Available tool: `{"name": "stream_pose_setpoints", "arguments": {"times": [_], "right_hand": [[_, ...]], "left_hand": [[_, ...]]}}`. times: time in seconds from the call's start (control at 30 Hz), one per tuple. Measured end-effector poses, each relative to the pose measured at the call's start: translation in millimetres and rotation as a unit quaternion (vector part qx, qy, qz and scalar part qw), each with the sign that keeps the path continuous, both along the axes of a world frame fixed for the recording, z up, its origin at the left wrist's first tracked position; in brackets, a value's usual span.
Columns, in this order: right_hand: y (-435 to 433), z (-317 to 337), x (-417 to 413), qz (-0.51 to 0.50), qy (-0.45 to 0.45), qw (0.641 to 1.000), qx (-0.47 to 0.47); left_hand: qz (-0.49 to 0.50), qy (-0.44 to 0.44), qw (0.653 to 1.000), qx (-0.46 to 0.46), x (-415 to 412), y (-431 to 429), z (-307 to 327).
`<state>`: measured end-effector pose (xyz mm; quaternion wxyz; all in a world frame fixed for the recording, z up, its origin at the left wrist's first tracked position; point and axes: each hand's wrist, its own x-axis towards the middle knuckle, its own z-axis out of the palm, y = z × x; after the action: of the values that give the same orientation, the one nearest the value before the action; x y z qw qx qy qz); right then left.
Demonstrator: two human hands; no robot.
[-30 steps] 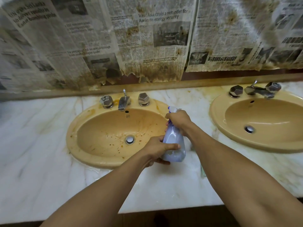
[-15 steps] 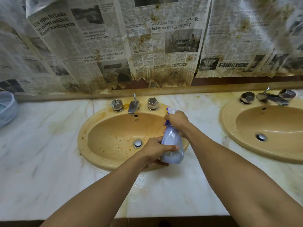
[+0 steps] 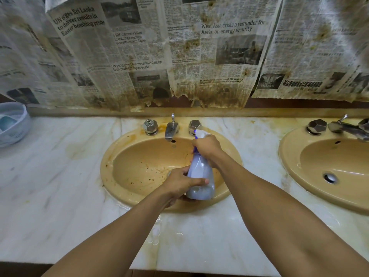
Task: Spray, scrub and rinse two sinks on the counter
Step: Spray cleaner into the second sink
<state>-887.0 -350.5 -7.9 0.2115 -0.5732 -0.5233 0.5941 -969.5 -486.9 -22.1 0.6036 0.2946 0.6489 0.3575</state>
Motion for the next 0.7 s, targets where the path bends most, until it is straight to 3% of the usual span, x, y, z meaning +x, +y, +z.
{"name": "stream_pose_setpoints", "arguments": {"times": [0.7], "right_hand": [[4.3, 4.8, -74.4, 0.094, -0.033, 0.994, 0.053]], "left_hand": [[0.082, -0.009, 0.996, 0.041, -43.0, -18.1, 9.0]]}}
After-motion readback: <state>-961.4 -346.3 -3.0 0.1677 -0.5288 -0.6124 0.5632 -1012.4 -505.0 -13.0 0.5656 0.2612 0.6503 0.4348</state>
